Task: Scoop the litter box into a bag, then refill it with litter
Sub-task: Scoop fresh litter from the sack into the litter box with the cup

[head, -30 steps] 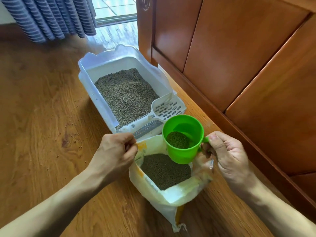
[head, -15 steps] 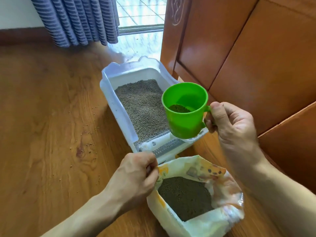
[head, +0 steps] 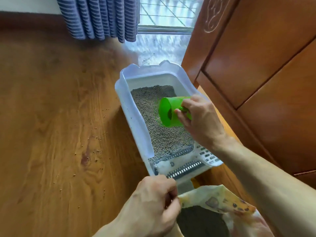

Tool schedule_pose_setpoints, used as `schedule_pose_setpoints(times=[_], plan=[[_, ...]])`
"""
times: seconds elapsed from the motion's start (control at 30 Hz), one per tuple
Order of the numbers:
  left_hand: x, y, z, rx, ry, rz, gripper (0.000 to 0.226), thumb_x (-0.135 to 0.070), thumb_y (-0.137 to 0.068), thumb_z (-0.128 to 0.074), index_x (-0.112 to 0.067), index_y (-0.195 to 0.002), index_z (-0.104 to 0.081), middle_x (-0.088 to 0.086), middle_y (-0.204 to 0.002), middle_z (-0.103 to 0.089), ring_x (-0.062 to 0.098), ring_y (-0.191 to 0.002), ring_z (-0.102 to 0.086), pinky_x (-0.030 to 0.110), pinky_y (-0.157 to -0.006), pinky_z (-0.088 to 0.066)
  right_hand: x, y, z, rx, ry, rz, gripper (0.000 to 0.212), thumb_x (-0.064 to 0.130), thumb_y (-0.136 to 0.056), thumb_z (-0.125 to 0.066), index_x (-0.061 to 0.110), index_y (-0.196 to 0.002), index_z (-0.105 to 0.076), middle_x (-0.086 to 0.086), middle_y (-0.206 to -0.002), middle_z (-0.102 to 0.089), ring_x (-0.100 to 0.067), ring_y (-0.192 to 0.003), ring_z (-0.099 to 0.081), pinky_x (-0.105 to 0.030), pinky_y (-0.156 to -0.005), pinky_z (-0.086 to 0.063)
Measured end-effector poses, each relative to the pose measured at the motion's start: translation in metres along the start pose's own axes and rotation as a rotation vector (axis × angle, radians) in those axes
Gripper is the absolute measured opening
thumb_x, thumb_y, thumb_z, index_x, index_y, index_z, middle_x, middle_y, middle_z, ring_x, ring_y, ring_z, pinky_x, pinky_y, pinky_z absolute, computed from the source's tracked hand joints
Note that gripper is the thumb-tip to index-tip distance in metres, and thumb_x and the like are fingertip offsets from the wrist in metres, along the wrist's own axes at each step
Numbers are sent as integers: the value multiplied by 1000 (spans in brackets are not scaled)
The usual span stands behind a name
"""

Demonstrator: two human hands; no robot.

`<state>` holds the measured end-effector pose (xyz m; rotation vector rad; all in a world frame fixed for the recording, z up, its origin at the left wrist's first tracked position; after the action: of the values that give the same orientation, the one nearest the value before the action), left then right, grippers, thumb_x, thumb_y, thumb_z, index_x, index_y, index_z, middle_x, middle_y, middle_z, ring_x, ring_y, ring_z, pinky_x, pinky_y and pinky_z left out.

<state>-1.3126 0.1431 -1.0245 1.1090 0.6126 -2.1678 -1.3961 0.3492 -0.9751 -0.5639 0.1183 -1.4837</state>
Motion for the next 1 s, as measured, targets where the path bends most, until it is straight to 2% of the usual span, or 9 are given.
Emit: schedule_pose_setpoints(times=[0.1, 0.17, 0.23, 0.33, 0.43, 0.67, 0.77, 0.83, 1.0], plan=[[3, 0, 3, 22, 34, 12, 15, -36, -79, -59, -22, -73, -59, -11, -67, -53, 8, -65, -55, 14, -58, -37, -8, -5, -7, 57, 162, 71, 15, 22, -83, -67, 8, -77, -64, -11, -79, -60, -32, -76, -57, -38, -72, -47], [4, -2, 4, 24, 36, 0, 14, -35, -79, -60, -22, -74, -60, -10, -67, -53, 10, -65, -55, 15, -58, -38, -8, -7, -9, 75, 135, 104, 17, 23, -84, -68, 9, -75, -63, -10, -79, -59, -31, -77, -56, -36, -70, -46], [3, -3, 5, 24, 45, 3, 13, -33, -79, -61, -21, -73, -60, -9, -66, -53, 10, -64, -55, 13, -58, -36, -10, -8, -11, 75, 221, 130, 19, 21, -81, -71, 8, -71, -62, -11, -77, -59, -31, -76, -56, -37, -68, -45], [1, -3, 5, 35, 57, 18, 13, -30, -80, -62, -21, -71, -60, -8, -66, -55, 10, -63, -56, 12, -57, -34, -13, -16, -7, 39, 304, 116, 19, 21, -78, -71, 8, -68, -62, -13, -76, -60, -35, -76, -58, -40, -69, -46], [0, -2, 5, 34, 41, 21, 14, -33, -80, -61, -21, -72, -60, -8, -66, -56, 11, -64, -56, 12, -57, -35, -6, -20, -5, 40, 308, 183, 18, 23, -79, -69, 10, -68, -61, -12, -76, -59, -32, -76, -56, -40, -69, -48], [-4, -2, 3, 20, 13, 40, 16, -34, -79, -61, -20, -73, -62, -9, -65, -56, 8, -63, -54, 11, -57, -34, -2, -14, 11, 9, 300, 136, 17, 20, -76, -73, 7, -69, -64, -11, -75, -59, -32, -76, -56, -39, -69, -45], [-8, 0, 3, 3, 9, 70, 16, -33, -78, -61, -17, -73, -63, -6, -65, -58, 9, -63, -55, 13, -55, -35, 0, -7, 21, 2, 234, 98, 18, 24, -80, -70, 9, -72, -64, -10, -78, -59, -32, -80, -57, -37, -71, -45], [-12, 1, 4, -2, 0, 81, 15, -29, -79, -62, -16, -71, -62, -5, -64, -57, 9, -61, -53, 13, -54, -35, -1, -2, 30, -24, 142, 11, 20, 28, -84, -66, 11, -74, -63, -5, -79, -56, -28, -77, -56, -34, -70, -46], [-21, 4, 5, -4, -21, 133, 14, -30, -78, -63, -18, -70, -62, -9, -62, -56, 7, -60, -53, 14, -53, -37, -3, 29, 73, -144, -210, -204, 28, 29, -89, -65, 10, -70, -59, 1, -66, -51, -12, -59, -46, -21, -57, -32]])
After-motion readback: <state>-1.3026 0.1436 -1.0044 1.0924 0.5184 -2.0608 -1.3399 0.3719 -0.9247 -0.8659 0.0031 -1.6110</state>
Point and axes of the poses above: each hand's wrist, its own y-axis away from the middle knuckle, its own z-axis out of the back of the hand, x = y × z, the point moved 1 cm from there along -y, towards the middle knuckle
